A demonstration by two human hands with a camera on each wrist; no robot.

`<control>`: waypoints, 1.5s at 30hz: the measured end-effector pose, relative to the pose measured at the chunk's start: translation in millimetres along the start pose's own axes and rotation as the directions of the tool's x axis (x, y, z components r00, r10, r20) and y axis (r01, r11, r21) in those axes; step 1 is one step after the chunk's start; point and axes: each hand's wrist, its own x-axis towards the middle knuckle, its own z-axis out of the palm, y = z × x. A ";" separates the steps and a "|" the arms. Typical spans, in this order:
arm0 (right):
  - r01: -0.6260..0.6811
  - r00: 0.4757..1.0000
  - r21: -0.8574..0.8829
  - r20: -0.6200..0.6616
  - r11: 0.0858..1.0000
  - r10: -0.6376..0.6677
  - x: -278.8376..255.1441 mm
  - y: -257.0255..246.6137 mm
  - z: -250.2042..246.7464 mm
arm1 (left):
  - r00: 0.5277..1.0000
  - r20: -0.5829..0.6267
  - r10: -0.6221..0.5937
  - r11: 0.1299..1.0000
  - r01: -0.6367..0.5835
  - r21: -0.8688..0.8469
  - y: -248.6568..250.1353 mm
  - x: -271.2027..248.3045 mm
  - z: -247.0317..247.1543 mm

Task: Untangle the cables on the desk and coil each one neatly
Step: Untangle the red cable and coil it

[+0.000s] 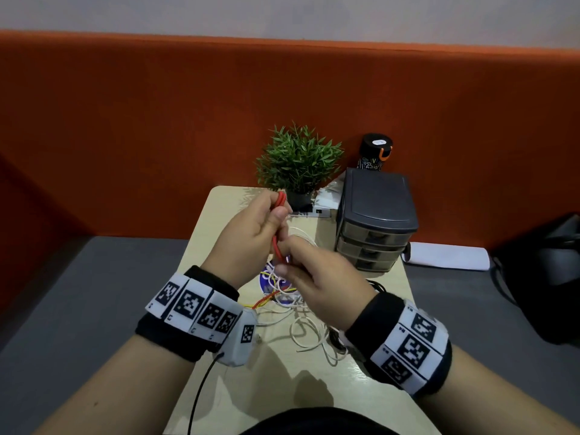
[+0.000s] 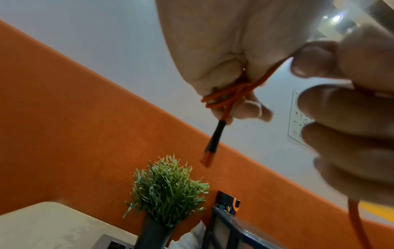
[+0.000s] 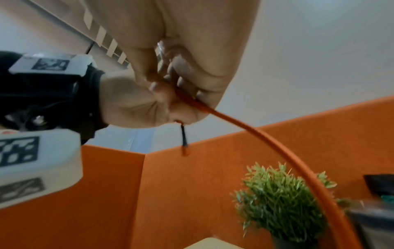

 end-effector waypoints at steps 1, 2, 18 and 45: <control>0.032 0.997 0.008 -0.077 0.999 -0.031 1.5 1.5 -4.1 | 1.000 0.012 -0.009 1.000 0.008 0.015 -1.0 -0.1 -1.8; 0.064 0.986 0.005 -0.157 0.998 -0.063 3.6 3.3 -8.8 | 1.000 0.016 -0.009 1.000 0.009 0.023 -1.7 -0.7 -3.0; -0.079 0.925 0.558 -0.268 0.826 0.270 31.1 23.7 -6.7 | 0.998 0.048 -0.036 0.614 0.060 -0.787 27.6 2.6 -1.9; 0.013 0.914 0.113 -0.404 0.994 0.034 9.2 2.7 -25.0 | 0.966 0.259 0.017 1.000 -0.012 -0.019 3.0 -13.4 -4.5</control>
